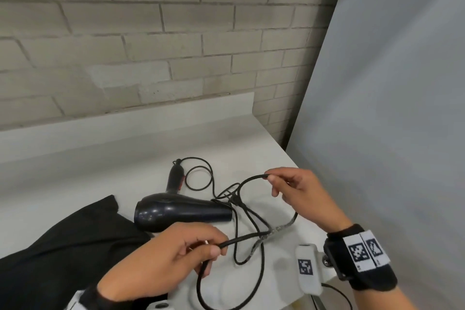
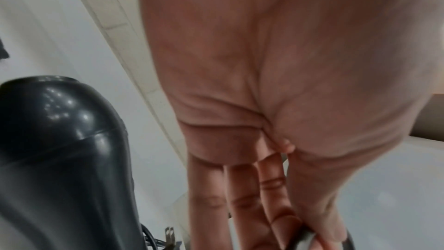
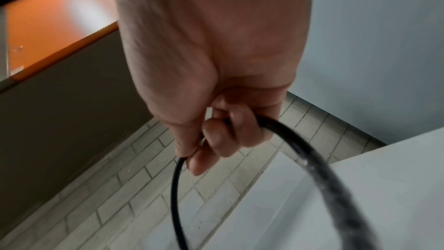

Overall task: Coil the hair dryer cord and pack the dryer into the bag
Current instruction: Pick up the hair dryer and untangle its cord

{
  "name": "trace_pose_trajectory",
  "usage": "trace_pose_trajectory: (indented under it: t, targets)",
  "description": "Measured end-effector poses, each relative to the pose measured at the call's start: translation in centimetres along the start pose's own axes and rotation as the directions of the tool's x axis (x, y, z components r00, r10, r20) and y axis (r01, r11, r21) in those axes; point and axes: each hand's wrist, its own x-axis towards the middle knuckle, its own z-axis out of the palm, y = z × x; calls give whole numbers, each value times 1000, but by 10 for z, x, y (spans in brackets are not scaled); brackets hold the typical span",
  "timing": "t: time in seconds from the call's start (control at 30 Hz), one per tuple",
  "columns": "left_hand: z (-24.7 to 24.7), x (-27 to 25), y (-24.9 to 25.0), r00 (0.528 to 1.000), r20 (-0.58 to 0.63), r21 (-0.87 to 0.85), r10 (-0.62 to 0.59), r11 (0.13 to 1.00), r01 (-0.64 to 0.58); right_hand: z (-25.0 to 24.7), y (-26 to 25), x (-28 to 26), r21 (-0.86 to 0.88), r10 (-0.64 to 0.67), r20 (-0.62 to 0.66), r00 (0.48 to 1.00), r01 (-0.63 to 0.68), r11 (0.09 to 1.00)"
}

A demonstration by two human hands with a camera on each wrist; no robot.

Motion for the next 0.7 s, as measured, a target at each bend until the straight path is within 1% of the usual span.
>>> trace_pose_trajectory:
  t: [0.03,0.07,0.13,0.17,0.2,0.23,0.3,0.33,0.37,0.4,0.43,0.5,0.57,0.6,0.63,0.67,0.7]
  targets:
    - [1,0,0,1000,6,16,12,1000,-12,1,-2,1,-18,-12,38,999,13,1000]
    - [3,0,1,1000,3,35,19,999,-20,2,-4,-1,-21,-20,104,994,22,1000]
    - [7,1,2,999,-26,58,21,998,-20,5,-13,-6,16,-14,289,957,10,1000]
    - [8,2,2,999,-46,53,21,998,-18,6,-17,-9,33,-14,348,937,3,999]
    - [9,2,2,998,-67,40,20,999,-17,7,-21,-10,31,-21,350,937,11,999]
    - [9,2,3,996,-83,16,23,1000,-22,8,-21,-9,5,-27,296,955,26,1000]
    - [6,-3,3,995,-94,-48,38,998,-43,6,-14,-3,-75,-15,85,996,21,997]
    - [2,-7,4,995,-93,-85,43,995,-51,5,-7,1,-101,9,-31,999,-12,995]
    - [-2,-12,3,994,-97,-119,51,991,-63,2,1,4,-116,44,-132,990,-59,992]
    - [-7,-17,2,992,-111,-147,66,986,-82,0,9,7,-128,84,-204,975,-112,985]
    - [-11,-21,0,986,-145,-171,83,979,-108,-3,17,8,-142,126,-244,962,-164,976]
    - [-18,-27,-3,956,-278,-225,94,961,-160,-8,35,7,-185,188,-264,946,-241,953]
    - [-23,-29,-5,901,-433,-300,37,936,-183,-12,50,4,-237,254,-241,937,-311,921]
    - [-25,-28,-5,873,-488,-332,6,924,-192,-13,58,2,-267,292,-226,929,-348,899]
    - [-26,-27,-4,848,-530,-343,-6,916,-208,-12,61,-1,-320,324,-216,921,-380,868]
    - [-27,-25,-1,830,-557,-348,-9,910,-224,-11,62,-3,-381,328,-223,918,-392,837]
    - [-28,-23,2,820,-572,-352,-6,905,-238,-9,60,-6,-419,298,-251,921,-381,824]
